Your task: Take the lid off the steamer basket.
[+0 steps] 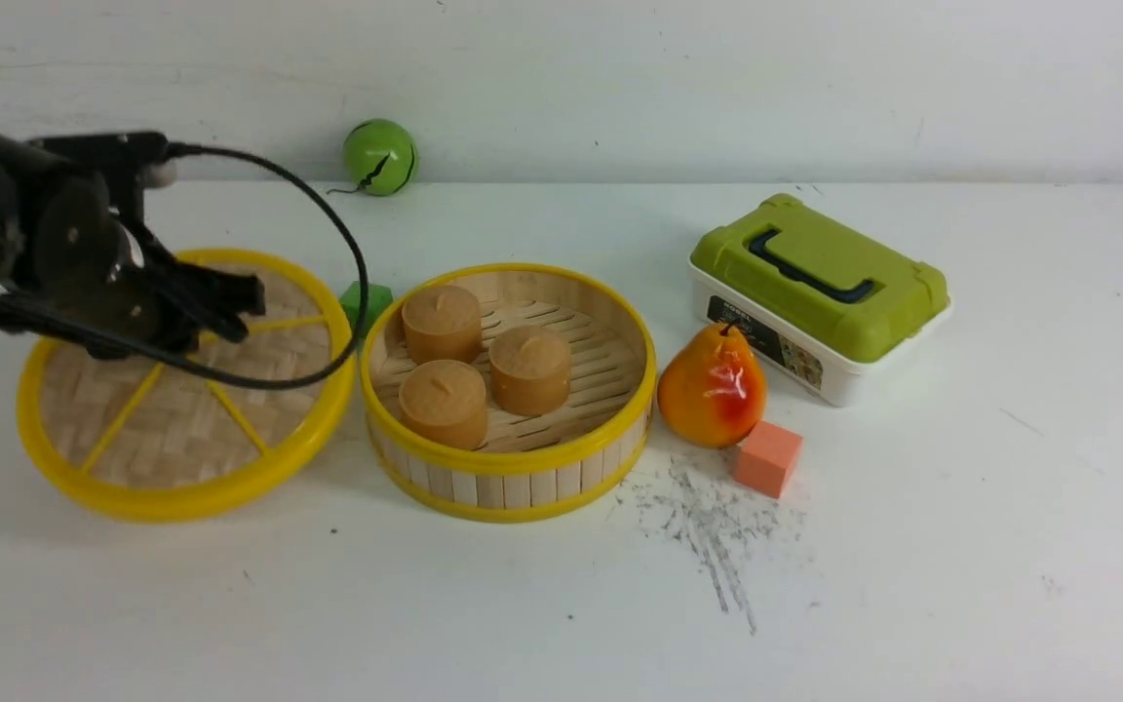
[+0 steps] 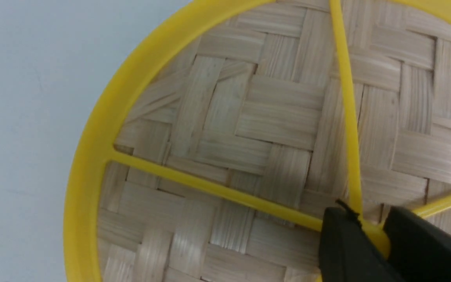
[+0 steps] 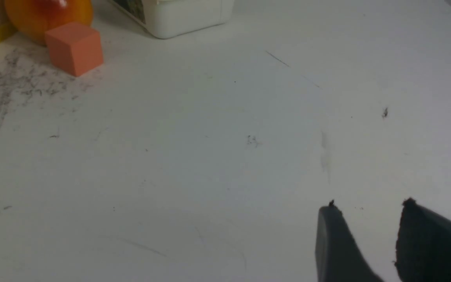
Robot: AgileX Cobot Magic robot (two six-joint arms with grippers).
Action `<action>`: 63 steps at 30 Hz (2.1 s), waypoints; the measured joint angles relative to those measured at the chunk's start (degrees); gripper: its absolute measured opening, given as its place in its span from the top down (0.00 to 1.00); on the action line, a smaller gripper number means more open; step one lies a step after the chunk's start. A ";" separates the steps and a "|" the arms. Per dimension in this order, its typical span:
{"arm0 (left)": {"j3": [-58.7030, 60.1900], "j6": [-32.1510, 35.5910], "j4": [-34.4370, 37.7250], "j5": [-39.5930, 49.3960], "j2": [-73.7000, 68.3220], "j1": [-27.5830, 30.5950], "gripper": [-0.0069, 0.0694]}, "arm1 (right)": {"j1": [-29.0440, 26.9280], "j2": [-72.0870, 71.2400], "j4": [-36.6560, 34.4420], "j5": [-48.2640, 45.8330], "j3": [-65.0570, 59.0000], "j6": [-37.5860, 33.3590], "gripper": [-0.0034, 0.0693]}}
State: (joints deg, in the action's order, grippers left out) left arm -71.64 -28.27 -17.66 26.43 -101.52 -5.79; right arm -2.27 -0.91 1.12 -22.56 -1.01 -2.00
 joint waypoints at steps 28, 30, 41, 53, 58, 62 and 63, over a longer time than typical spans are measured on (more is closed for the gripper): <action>-0.97 5.82 5.49 2.54 32.05 0.00 0.93 | 0.00 0.00 0.00 0.00 0.00 0.00 0.62; 1.13 9.39 9.06 1.57 39.04 0.00 0.93 | 0.00 0.00 0.00 0.00 0.00 0.00 0.62; 24.46 20.74 28.79 -0.18 60.73 0.00 0.93 | 0.00 0.00 0.00 0.00 0.00 0.00 0.62; 36.22 20.81 30.97 -0.30 63.90 0.00 0.93 | 0.00 0.00 0.00 0.00 0.00 0.00 0.62; 38.64 20.83 29.81 -0.89 65.22 -0.15 0.93 | 0.00 0.00 0.00 0.00 0.00 0.00 0.62; 44.87 20.99 25.70 -5.64 72.32 -0.15 0.93 | 0.00 0.00 0.00 0.00 0.00 0.00 0.62; 48.64 21.10 24.05 -8.80 76.56 -0.15 0.93 | 0.00 0.00 0.00 0.00 0.00 0.00 0.62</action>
State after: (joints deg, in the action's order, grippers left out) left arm -23.00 -7.16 6.39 17.63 -24.96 -5.93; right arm -2.27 -0.91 1.12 -22.56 -1.01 -2.00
